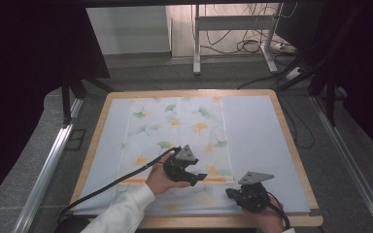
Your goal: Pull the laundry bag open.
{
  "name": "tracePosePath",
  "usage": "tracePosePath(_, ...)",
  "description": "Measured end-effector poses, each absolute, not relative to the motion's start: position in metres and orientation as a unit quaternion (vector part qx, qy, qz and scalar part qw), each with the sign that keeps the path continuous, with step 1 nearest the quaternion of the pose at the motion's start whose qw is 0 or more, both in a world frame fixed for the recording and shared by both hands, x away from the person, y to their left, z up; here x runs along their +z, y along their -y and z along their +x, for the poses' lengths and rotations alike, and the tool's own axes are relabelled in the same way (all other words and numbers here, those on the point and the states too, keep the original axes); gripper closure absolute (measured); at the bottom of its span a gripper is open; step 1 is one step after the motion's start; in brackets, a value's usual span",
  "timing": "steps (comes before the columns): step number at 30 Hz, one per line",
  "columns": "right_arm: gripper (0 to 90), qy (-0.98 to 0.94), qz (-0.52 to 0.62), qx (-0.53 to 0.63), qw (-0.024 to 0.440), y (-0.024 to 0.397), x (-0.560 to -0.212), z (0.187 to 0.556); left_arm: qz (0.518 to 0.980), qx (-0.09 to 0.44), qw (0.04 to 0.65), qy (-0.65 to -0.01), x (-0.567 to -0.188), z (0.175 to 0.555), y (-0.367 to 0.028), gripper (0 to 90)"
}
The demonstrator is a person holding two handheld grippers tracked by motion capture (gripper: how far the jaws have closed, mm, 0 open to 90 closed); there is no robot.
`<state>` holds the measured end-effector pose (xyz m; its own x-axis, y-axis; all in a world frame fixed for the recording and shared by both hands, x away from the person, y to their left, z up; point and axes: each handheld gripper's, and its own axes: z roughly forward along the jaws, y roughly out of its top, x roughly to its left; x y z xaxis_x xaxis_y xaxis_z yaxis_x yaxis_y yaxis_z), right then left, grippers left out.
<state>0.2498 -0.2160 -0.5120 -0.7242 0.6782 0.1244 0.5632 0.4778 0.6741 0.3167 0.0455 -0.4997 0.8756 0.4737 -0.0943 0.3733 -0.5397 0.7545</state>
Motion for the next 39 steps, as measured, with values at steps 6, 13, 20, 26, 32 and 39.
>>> tracePosePath(6,87.6,-0.856,0.364,0.360,0.078,0.216,-0.513,0.250,0.875,0.055,0.416,-0.243,-0.499,0.321,-0.040,35.8)
tracePosePath(13,87.5,-0.855,0.366,0.360,0.077,0.216,-0.513,0.250,0.877,0.050,0.416,-0.237,-0.504,0.323,-0.030,37.0)
tracePosePath(20,87.7,-0.854,0.368,0.360,0.076,0.214,-0.513,0.249,0.885,0.040,0.407,-0.222,-0.508,0.325,-0.017,38.4)
tracePosePath(26,87.8,-0.856,0.365,0.357,0.073,0.212,-0.513,0.248,0.886,0.039,0.406,-0.219,-0.508,0.326,-0.008,38.6)
tracePosePath(32,88.0,-0.858,0.362,0.358,0.071,0.212,-0.513,0.248,0.887,0.037,0.406,-0.215,-0.507,0.326,0.000,38.8)
tracePosePath(39,88.2,-0.863,0.355,0.353,0.066,0.210,-0.514,0.249,0.888,0.038,0.405,-0.216,-0.506,0.328,0.004,39.0)
